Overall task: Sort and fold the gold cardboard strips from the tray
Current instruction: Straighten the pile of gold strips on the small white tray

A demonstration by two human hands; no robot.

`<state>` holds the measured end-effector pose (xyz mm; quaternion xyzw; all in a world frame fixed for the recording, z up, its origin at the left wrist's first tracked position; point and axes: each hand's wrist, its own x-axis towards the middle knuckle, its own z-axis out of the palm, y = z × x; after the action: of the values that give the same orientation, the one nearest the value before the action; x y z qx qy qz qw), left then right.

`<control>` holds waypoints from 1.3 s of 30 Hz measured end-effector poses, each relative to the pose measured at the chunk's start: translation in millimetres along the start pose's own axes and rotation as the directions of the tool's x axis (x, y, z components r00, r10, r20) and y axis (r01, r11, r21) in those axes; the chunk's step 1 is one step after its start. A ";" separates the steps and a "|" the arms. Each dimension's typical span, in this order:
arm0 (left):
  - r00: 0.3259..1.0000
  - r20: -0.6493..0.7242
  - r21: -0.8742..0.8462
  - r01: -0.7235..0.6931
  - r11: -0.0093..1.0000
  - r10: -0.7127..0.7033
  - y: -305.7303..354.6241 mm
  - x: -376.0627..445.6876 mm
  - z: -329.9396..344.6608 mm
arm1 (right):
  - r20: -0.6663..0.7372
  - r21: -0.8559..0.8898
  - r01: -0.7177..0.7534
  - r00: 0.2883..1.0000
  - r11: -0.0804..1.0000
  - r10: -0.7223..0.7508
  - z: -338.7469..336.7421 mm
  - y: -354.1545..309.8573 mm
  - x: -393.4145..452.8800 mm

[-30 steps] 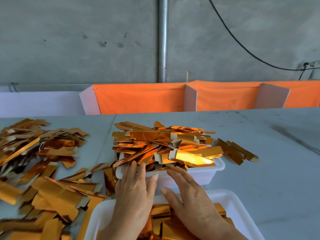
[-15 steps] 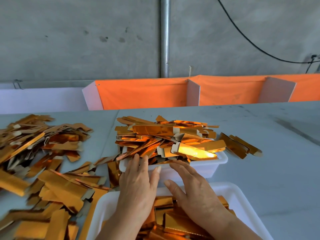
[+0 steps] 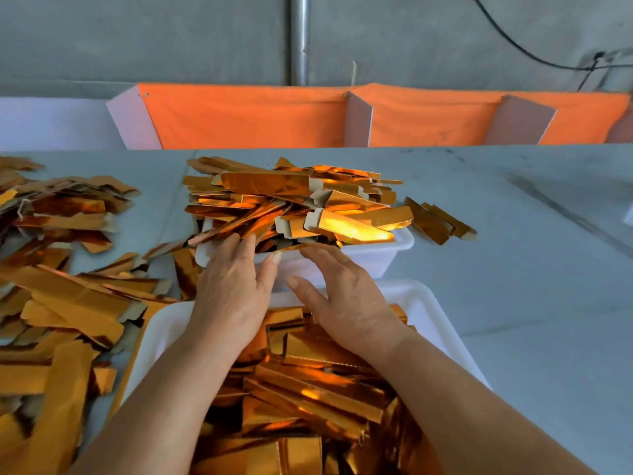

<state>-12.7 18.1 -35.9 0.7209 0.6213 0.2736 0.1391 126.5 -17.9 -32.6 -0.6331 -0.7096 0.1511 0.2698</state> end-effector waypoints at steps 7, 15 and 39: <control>1.000 -0.012 0.017 -0.017 1.000 0.017 0.9 -0.7 1.4 | -0.011 -0.004 -0.004 1.000 1.000 0.004 0.8 1.2 -0.8; 0.999 -0.044 0.026 -0.028 0.999 0.029 -0.3 -0.9 3.0 | -0.004 -0.009 -0.012 1.000 1.000 0.012 0.5 -1.9 -0.7; 0.989 -0.148 -0.101 -0.008 0.995 -0.007 -3.8 1.5 1.4 | 0.005 0.010 -0.123 0.992 0.992 0.122 -5.4 -5.8 21.9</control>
<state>-14.9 20.5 -38.8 0.6910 0.6149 0.3575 0.1291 123.7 2.0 -20.8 -0.6737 -0.6692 0.1726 0.2617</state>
